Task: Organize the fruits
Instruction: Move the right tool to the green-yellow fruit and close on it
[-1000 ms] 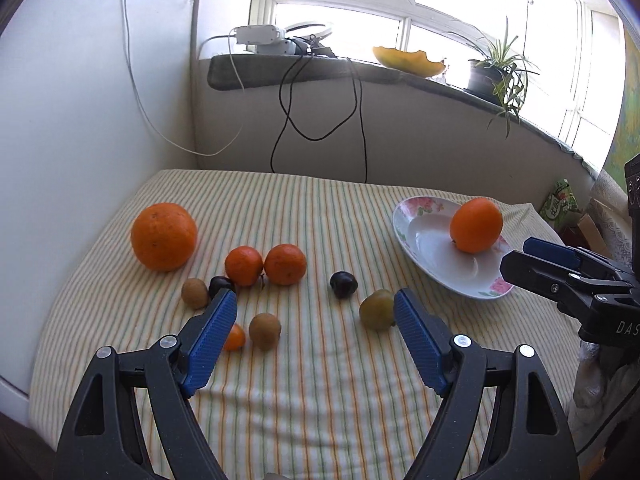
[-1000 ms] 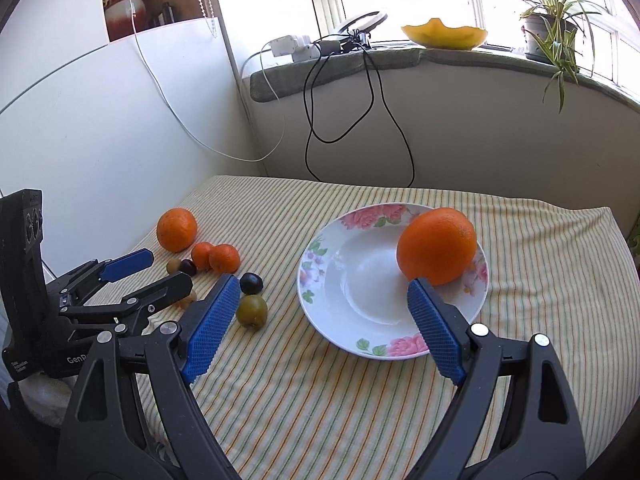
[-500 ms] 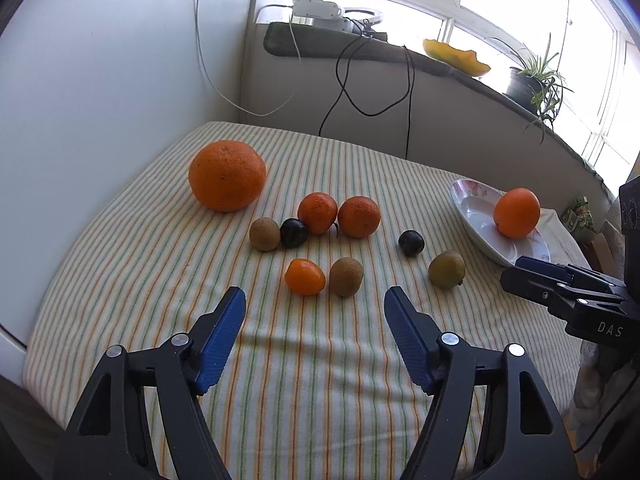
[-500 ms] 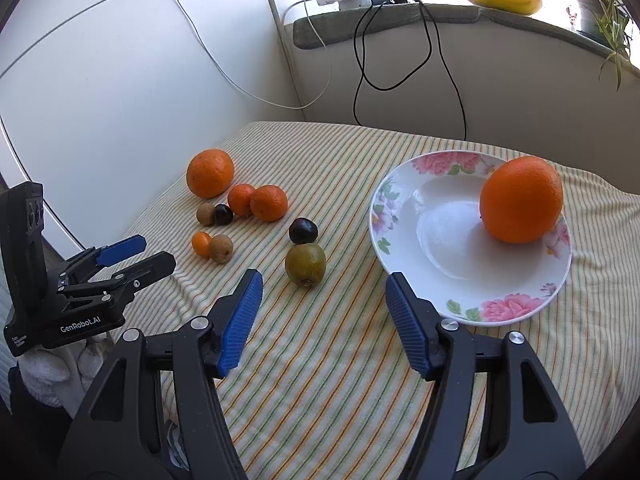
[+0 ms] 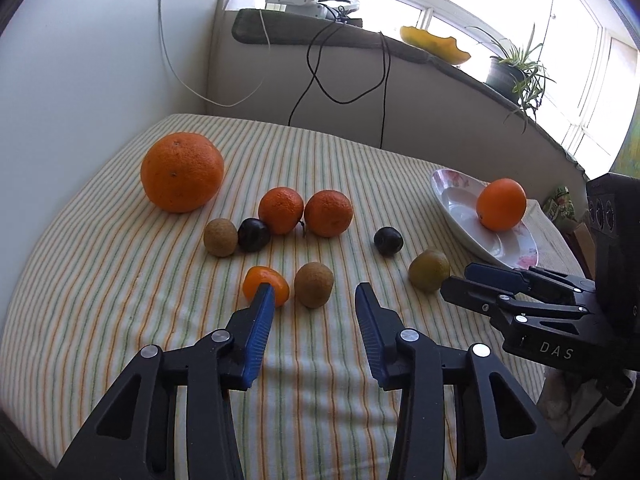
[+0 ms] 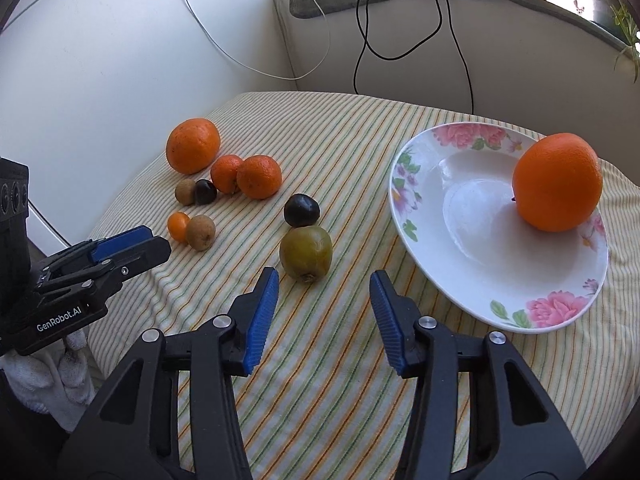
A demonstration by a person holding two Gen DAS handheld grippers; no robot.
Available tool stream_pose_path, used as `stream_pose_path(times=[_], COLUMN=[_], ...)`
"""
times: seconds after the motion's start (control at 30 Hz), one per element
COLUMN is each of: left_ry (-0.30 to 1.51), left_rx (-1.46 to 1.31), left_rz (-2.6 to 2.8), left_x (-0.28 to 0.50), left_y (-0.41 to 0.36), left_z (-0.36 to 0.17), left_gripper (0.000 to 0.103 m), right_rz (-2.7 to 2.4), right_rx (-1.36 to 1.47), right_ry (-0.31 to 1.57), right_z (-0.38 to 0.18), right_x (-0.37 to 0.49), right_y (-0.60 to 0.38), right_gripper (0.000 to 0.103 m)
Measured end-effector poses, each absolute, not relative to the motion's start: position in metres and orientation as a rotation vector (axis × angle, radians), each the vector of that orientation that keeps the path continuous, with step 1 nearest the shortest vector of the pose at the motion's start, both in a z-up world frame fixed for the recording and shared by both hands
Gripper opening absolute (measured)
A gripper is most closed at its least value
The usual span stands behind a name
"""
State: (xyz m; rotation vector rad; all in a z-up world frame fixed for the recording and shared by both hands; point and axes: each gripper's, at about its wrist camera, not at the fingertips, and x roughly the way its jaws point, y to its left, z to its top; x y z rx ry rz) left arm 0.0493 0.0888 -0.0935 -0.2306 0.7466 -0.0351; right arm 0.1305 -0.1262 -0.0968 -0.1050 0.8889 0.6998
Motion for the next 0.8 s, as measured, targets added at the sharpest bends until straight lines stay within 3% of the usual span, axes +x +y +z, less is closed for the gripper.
stream_pose_path(times=[0.37, 0.53, 0.8], left_ry=[0.775, 0.782, 0.792], left_rx=[-0.109, -0.065, 0.002], left_rz=[-0.057, -0.049, -0.038], left_x=[0.071, 0.076, 0.08], left_y=[0.073, 0.072, 0.07], left_z=[-0.099, -0.098, -0.1], left_gripper=[0.035, 0.035, 0.027], right_rz=[0.7, 0.706, 0.716], right_rx=[-0.125, -0.136, -0.143], right_ry=[0.894, 0.906, 0.916], right_z=[-0.099, -0.101, -0.103], right_x=[0.138, 0.142, 0.145], right_y=[-0.115, -0.111, -0.106], right_gripper=[0.049, 0.043, 0.043])
